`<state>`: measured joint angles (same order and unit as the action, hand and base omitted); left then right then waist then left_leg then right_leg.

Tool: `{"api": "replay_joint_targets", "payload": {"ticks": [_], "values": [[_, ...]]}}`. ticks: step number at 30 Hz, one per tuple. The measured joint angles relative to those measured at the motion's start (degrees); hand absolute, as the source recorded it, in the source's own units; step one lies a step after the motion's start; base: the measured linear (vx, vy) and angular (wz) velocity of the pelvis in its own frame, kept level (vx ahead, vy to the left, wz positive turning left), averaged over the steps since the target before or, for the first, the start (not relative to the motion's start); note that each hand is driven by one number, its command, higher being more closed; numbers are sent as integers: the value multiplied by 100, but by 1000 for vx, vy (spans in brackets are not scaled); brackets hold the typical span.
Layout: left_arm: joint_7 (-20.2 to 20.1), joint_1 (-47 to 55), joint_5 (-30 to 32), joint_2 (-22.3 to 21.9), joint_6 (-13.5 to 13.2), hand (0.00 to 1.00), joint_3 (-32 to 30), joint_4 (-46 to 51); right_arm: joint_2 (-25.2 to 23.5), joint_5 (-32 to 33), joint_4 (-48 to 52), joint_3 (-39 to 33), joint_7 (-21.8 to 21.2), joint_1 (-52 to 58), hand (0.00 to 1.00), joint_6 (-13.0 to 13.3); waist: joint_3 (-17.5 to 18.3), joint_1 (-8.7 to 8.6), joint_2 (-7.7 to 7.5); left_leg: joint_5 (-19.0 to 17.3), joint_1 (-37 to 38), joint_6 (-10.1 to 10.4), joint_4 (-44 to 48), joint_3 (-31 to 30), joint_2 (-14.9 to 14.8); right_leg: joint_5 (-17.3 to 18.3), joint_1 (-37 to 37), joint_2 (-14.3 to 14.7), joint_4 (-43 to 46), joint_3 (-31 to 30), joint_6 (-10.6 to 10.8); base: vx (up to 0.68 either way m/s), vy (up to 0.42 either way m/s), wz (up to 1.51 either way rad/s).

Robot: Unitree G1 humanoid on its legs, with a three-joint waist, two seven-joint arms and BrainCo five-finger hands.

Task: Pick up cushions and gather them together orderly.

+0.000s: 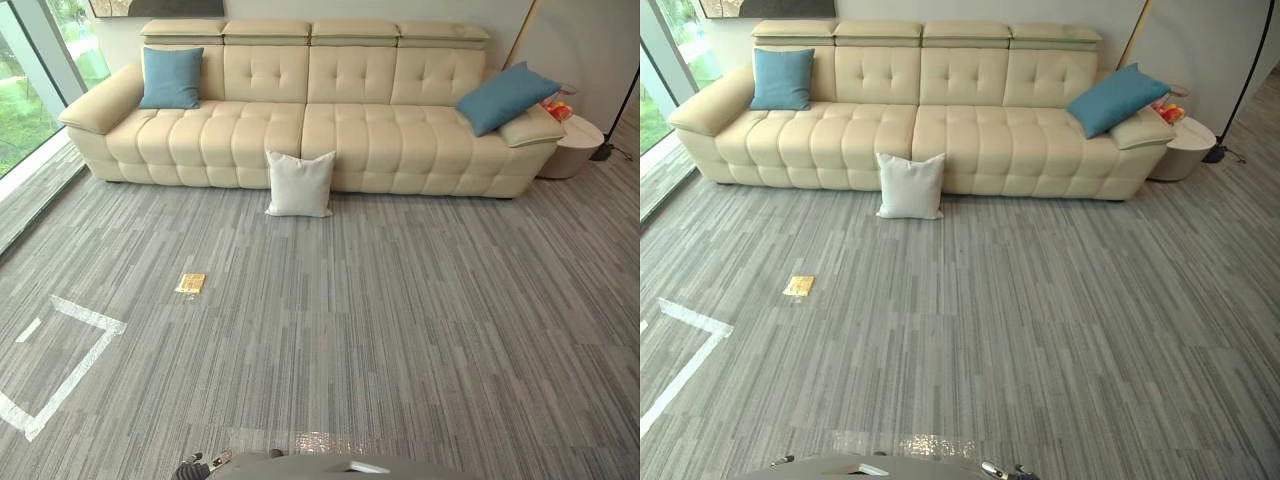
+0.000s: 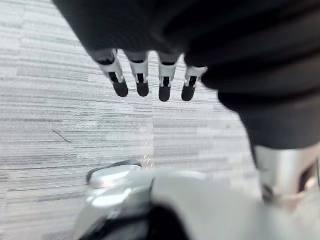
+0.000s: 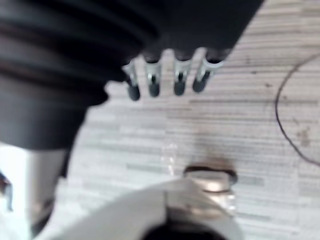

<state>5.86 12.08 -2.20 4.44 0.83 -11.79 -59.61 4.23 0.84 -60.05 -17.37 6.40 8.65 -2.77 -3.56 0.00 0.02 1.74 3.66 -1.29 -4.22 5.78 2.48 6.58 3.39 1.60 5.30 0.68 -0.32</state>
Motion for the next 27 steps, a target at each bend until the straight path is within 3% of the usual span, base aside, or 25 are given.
{"api": "replay_joint_targets", "payload": {"ticks": [3, 10, 27], "values": [[0, -65, 2, -9, 0, 0, -62, -19, -36, 1, -2, -138, 1, -55, 0, 0, -88, 7, -68, 30, 71, -29, -29, 53, 14, -51, 101, -6, -124, -1, 20, 89, -2, -4], [4, -187, 7, -52, -5, 0, -64, -20, -39, 2, -2, -314, 3, -219, 0, 5, -228, -8, 21, 19, 165, -7, -66, 88, 10, -59, 268, -1, -250, 10, 32, 30, -22, 1], [-29, -306, 6, 11, -5, 0, 68, -72, -44, 107, 10, -306, -2, -497, 0, 6, -356, 37, 3, -166, 20, -9, -72, 519, -21, -205, 125, 17, -605, -331, 85, -9, -11, -12]]}}
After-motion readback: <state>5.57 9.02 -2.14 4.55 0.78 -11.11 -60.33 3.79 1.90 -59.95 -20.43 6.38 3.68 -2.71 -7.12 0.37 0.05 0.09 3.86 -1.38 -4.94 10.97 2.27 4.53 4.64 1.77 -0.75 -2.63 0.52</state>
